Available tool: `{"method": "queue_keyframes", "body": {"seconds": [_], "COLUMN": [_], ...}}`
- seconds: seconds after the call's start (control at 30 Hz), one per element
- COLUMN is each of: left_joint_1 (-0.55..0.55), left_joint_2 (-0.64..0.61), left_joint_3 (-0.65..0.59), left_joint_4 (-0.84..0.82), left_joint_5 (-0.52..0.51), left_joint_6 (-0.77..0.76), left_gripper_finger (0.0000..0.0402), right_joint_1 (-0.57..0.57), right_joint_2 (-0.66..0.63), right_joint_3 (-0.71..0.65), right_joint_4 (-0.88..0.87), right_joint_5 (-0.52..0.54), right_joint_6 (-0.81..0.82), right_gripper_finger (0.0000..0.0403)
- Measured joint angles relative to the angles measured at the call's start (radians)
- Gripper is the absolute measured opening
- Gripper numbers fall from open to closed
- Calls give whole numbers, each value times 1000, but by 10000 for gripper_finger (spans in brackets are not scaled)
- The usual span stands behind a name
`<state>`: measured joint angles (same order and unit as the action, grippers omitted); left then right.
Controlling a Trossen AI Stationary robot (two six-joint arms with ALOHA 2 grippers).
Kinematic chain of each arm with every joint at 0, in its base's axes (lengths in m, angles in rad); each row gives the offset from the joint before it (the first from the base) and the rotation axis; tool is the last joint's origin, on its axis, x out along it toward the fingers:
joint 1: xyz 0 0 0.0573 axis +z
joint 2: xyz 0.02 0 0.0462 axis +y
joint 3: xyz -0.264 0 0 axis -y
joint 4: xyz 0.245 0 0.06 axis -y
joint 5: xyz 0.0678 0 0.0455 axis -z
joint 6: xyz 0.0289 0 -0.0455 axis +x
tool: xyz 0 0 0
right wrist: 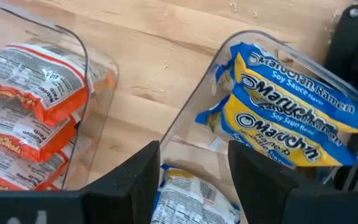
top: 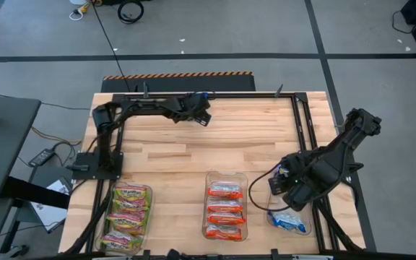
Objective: Sort Maruchan noodles
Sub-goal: Put the blue noodle pack into the right transparent bin
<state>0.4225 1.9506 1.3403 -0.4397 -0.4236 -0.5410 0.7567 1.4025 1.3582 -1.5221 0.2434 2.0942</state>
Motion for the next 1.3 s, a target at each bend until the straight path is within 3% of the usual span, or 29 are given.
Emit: {"method": "queue_keyframes", "body": {"seconds": [0.5, 0.57, 0.67, 0.8, 1.0, 1.13, 1.3], "left_joint_1": [-13, -19, -22, -16, -2, -18, -81], "left_joint_2": [139, 143, 143, 129, -45, -231, -402], "left_joint_3": [2, 2, 2, 1, -5, -4, -2], "left_joint_4": [37, 36, 23, -54, -174, -170, -41], "left_joint_5": [-37, -42, -44, -34, 171, 410, 701], "left_joint_6": [-15, 4, 74, 122, 134, 164, 185], "left_gripper_finger": [201, 185, 130, 29, 30, 26, 30], "right_joint_1": [-48, -48, -48, -54, -91, -152, -225], "right_joint_2": [0, 0, 0, 0, 0, 0, 0], "right_joint_3": [1, 1, 14, 67, 146, 185, 264], "right_joint_4": [120, 141, 146, 149, 192, 246, 367], "right_joint_5": [-1, -1, 16, 199, 414, 441, 471], "right_joint_6": [-110, -119, -187, -427, -1026, -1412, -1891], "right_gripper_finger": [194, 192, 190, 190, 190, 190, 190]}}
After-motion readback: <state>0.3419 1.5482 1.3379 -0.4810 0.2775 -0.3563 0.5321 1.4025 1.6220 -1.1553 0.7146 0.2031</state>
